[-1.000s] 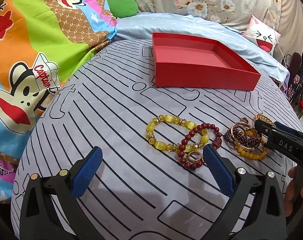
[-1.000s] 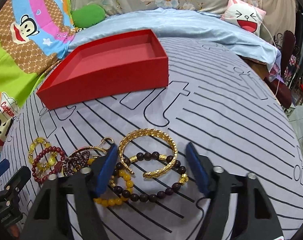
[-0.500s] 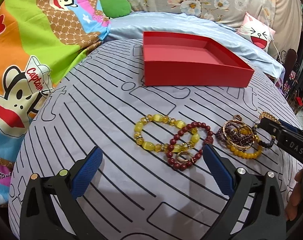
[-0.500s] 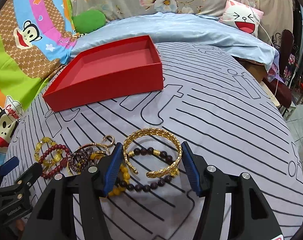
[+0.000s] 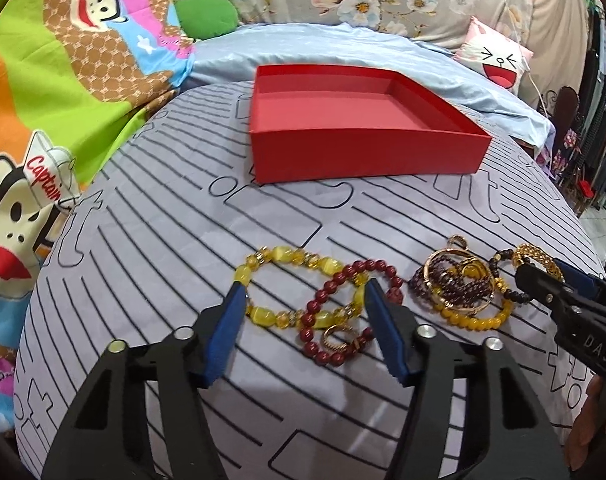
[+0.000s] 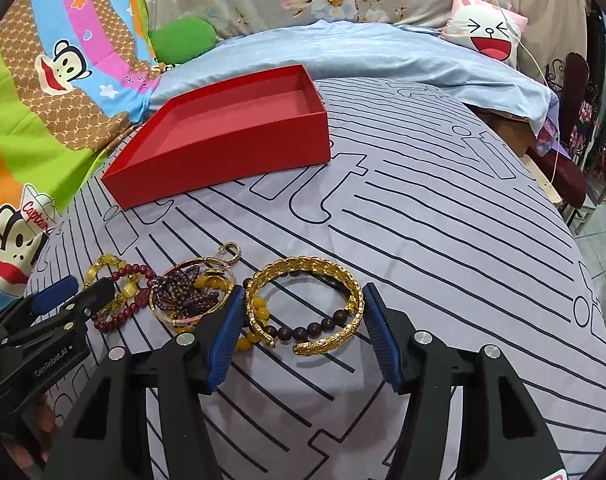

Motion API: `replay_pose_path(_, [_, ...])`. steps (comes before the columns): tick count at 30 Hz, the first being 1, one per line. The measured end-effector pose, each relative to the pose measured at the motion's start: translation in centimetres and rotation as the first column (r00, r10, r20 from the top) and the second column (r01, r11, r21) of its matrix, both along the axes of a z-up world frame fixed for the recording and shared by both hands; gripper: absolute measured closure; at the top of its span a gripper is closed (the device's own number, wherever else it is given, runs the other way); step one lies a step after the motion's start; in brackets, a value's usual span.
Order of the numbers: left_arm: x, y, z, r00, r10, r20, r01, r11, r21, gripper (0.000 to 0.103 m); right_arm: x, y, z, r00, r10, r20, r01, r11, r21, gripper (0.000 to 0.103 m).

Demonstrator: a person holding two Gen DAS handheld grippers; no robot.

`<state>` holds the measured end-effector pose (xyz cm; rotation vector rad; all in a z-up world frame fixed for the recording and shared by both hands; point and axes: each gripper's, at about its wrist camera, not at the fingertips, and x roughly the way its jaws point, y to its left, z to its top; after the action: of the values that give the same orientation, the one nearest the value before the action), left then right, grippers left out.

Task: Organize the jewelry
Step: 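Grasp the gold cuff bangle with the right tool while the left tool grasps the red bead bracelet, then carry both bracelets into the red tray and open both tools to release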

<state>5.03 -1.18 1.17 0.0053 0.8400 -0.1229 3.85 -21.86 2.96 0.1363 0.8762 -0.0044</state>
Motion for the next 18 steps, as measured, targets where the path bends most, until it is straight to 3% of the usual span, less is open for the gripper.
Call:
replay_pose_path(5, [0.6, -0.4, -0.6, 0.999, -0.023, -0.022, 0.023, 1.0, -0.021, 0.066, 0.2, 0.0, -0.1, 1.0, 0.004, -0.006, -0.004, 1.0, 0.009, 0.046])
replay_pose_path(6, [0.6, -0.5, -0.6, 0.999, -0.034, -0.023, 0.034, 0.999, -0.029, 0.075, 0.2, 0.1, -0.2, 1.0, 0.004, -0.007, -0.004, 1.0, 0.009, 0.046])
replay_pose_path(9, [0.6, -0.6, -0.5, 0.998, -0.057, -0.028, 0.055, 0.997, -0.055, 0.088, 0.2, 0.0, -0.3, 1.0, 0.004, -0.01, -0.004, 1.0, 0.014, 0.046])
replay_pose_path(12, [0.5, -0.5, -0.5, 0.997, -0.069, -0.038, 0.065, 0.994, -0.093, 0.095, 0.2, 0.0, -0.3, 1.0, 0.004, -0.01, -0.004, 1.0, 0.013, 0.046])
replay_pose_path(18, [-0.4, -0.2, 0.3, 0.997, -0.075, -0.036, 0.07, 0.989, -0.134, 0.095, -0.3, 0.1, 0.0, 1.0, 0.005, 0.0, -0.005, 1.0, 0.014, 0.046])
